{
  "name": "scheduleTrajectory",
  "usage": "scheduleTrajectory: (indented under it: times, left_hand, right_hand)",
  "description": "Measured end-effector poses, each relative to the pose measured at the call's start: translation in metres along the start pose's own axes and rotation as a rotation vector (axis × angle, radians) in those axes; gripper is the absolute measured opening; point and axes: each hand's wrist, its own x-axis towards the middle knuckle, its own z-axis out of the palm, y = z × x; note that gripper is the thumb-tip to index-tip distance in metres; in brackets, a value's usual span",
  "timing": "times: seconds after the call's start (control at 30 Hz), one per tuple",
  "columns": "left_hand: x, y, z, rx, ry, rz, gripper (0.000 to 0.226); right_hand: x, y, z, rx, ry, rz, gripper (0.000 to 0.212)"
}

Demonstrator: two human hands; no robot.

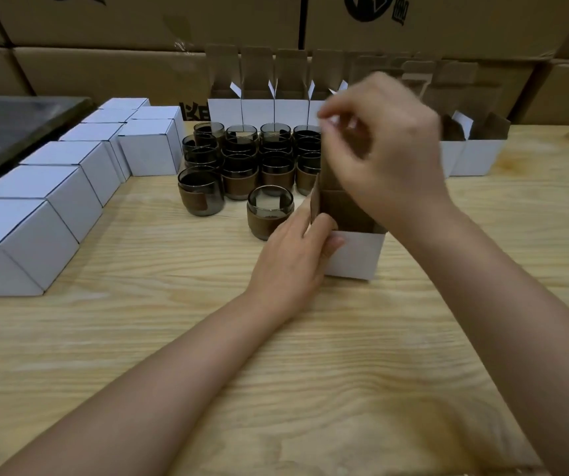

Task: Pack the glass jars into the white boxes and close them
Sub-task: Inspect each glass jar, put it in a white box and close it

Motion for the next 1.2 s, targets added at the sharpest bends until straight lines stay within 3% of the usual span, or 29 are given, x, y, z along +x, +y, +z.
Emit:
scheduleTrajectory:
  times: [0.03, 0.1, 0.2, 0.3, 0.43, 0.57, 0.7, 1.0, 1.2]
  left_hand:
    - [0.001, 0.0, 0.0, 0.014, 0.0, 0.001, 0.042]
    - [0.002, 0.0, -0.001, 0.054, 0.001, 0.011, 0.046]
    - [0.001, 0.0, -0.002, 0.073, 0.001, 0.01, 0.052]
    - [0.001, 0.0, -0.003, 0.098, 0.003, -0.015, 0.057]
    - [0.002, -0.001, -0.004, 0.088, 0.016, -0.028, 0.057]
    - [0.003, -0.003, -0.003, 0.059, 0.005, -0.06, 0.051]
    - [0.005, -0.007, 0.0, 0.055, 0.045, -0.053, 0.029]
    - [0.009, -0.017, -0.003, 0.046, 0.128, -0.094, 0.023]
    - [0.009, -0.019, -0.001, -0.014, 0.134, -0.142, 0.016]
  right_hand:
    - [0.01, -0.008, 0.008, 0.052, -0.101, -0.022, 0.015]
    - [0.025, -0.019, 0.027, 0.063, -0.465, 0.007, 0.022]
    - [0.037, -0.015, 0.061, -0.2, -1.036, 0.059, 0.05]
    - [0.038, -0.005, 0.082, -0.337, -1.293, 0.097, 0.067]
    - [0.038, -0.001, 0.095, -0.264, -1.263, 0.033, 0.055]
    - [0.041, 0.001, 0.089, -0.127, -1.154, 0.061, 0.056]
    - [0.056, -0.001, 0.065, 0.088, -1.034, 0.099, 0.053]
    - [0.07, 0.013, -0.009, 0.38, -0.942, 0.166, 0.044]
    - [0.057, 0.041, -0.025, 0.37, -0.92, 0.263, 0.043]
